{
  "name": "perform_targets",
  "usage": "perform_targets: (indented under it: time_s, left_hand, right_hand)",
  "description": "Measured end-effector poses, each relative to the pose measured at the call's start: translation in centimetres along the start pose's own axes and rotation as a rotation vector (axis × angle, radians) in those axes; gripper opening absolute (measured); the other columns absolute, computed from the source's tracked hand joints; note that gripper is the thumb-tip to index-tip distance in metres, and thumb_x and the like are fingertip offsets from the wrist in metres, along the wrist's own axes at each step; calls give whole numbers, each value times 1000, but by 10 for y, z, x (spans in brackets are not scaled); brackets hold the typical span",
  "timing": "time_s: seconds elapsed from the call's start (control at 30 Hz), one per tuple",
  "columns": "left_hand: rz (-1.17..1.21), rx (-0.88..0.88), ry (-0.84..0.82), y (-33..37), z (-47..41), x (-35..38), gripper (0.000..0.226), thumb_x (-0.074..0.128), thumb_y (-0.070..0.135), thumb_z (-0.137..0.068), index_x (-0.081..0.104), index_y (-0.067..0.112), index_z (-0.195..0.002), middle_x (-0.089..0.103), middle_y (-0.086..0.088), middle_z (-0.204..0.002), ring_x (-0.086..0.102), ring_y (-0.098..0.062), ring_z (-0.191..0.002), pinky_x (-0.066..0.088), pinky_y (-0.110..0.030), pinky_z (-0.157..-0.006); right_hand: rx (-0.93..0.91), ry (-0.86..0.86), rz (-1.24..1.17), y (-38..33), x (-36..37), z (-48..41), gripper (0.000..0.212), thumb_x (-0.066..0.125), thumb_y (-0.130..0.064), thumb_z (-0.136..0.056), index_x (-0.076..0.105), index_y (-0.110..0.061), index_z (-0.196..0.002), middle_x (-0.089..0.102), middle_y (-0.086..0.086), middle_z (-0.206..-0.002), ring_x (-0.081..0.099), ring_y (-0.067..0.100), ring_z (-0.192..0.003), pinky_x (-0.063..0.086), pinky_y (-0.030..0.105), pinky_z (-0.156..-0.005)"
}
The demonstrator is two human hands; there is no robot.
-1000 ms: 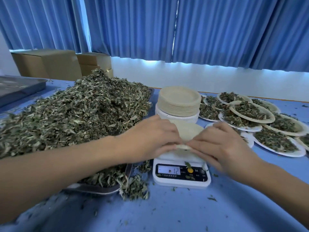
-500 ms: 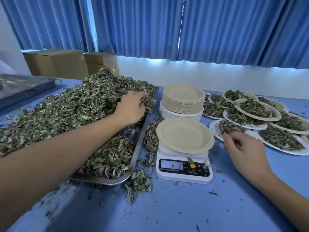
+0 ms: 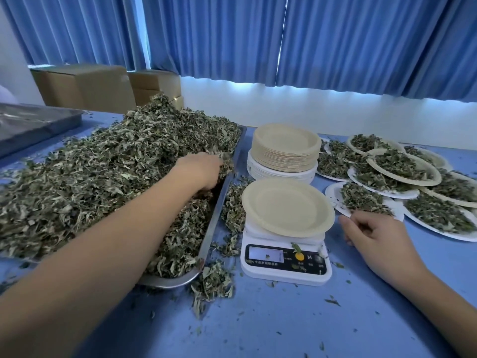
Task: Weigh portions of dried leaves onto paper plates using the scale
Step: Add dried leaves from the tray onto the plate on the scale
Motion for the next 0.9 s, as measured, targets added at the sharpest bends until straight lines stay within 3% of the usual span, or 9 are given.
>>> perform_targets:
  time_s: [0.1,0.23,0.37,0.6,0.67,0.77,0.83,0.9]
  left_hand:
    - [39,24,-94,-3,11,-8,73,63,2,-94,34,26,-156,44,-9,-154,58,-33,-121,51,-45,-101]
    - [92,43,-105,-10,24,-26,73,77,17,-87,43,23,-151,44,-8,-155,50,-35,-132,42,-45,-107]
    - [110,59,-49,-17,27,-43,69,78,25,-87,48,21,-149,45,-6,-155,49,-34,-134,40,-43,-109]
    - [194,24,52,-28,31,-62,64,74,22,-91,48,22,-149,42,-7,-157,43,-35,-139,36,-45,-113]
    - [211,23,76,-29,33,-65,61,73,17,-92,50,22,-147,45,-7,-155,48,-35,-135,40,-42,-107]
    - [248,15,187,-31,34,-72,53,65,0,-93,58,22,-140,54,-10,-146,58,-34,-115,43,-33,-84]
    - [251,3,250,-32,34,-78,58,56,-10,-89,61,24,-136,55,-12,-144,58,-33,-104,44,-31,-72]
    - [236,-7,268,-31,35,-80,67,49,-16,-85,62,25,-137,52,-13,-147,59,-35,-105,45,-31,-66]
  right_hand:
    - [-4,-2,1,1,-1,1,45,59,-31,-101,57,-16,-59,57,5,-52,49,20,-50,40,34,-53]
    - [-3,-4,-19,2,-2,2,45,59,-31,-101,58,-21,-58,59,0,-52,50,16,-48,40,33,-52]
    - [-7,1,-39,2,-3,3,45,60,-30,-101,59,-20,-58,60,-4,-53,50,12,-47,38,20,-49]
    - [-17,7,-58,4,-3,5,43,61,-28,-101,60,-19,-59,62,-6,-54,54,7,-49,38,13,-51]
    - [-5,7,-62,5,-4,4,42,61,-29,-101,61,-19,-60,65,-5,-56,57,10,-51,40,15,-52]
    - [2,5,-66,5,-4,4,43,61,-30,-101,61,-20,-59,66,-5,-57,58,9,-53,42,15,-54]
    - [2,4,-70,5,-4,4,43,61,-31,-101,61,-20,-59,66,-5,-58,59,7,-53,42,14,-54]
    - [2,6,-73,5,-5,5,43,60,-31,-101,61,-20,-60,66,-6,-58,60,4,-54,42,13,-55]
Point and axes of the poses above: each hand's wrist, its own z-axis away from the middle knuckle, its own x-axis out of the palm, y = z × x, the point moved 5 cm from there along -z, towards the middle knuckle
